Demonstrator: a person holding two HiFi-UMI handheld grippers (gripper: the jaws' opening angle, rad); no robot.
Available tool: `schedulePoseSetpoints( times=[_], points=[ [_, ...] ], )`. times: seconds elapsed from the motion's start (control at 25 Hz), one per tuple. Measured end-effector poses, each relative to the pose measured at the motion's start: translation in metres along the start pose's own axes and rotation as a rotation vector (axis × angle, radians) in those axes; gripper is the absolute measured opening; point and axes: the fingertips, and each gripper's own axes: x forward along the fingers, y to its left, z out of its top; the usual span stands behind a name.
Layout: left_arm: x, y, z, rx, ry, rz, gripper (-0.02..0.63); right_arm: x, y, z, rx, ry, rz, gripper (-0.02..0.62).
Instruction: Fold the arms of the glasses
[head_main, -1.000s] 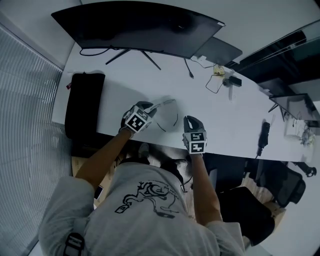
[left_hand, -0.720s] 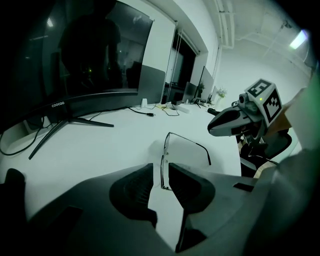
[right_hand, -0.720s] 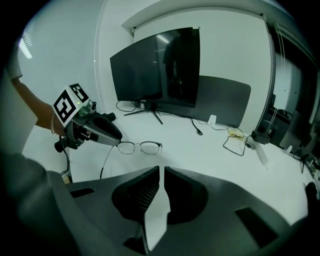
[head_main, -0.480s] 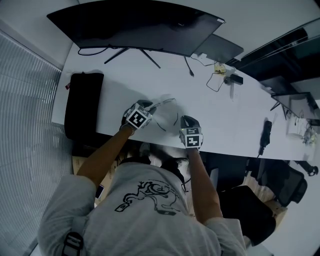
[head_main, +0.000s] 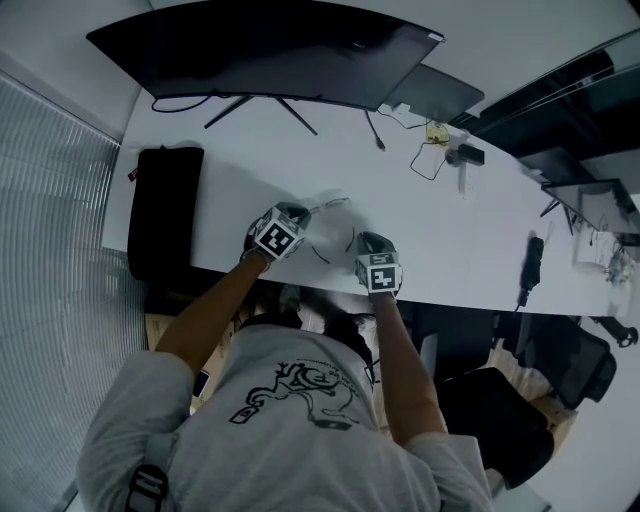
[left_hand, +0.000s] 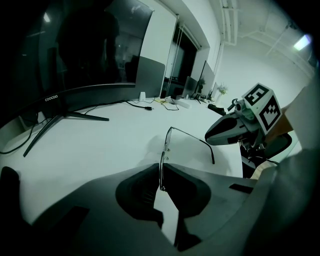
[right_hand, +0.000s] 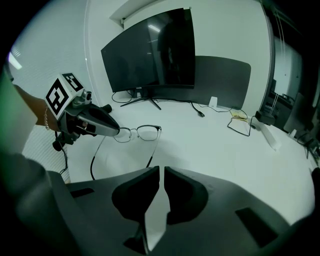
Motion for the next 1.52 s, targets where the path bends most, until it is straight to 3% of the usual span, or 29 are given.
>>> schedulePoseSetpoints(
  times=[0.96, 1.52],
  points=[
    [-0.007, -0.028, -0.016, 0.020, -0.024, -0.018, 0.037, -0.005, 0.042, -0.020, -0.006, 0.029, 0.092, 0.037],
    [-0.015, -0.046, -0.021, 0.039, -0.027, -0.035, 0.037, -0.014, 0.056, -0.020, -0.026, 0.016, 0.100, 0.040]
  ],
)
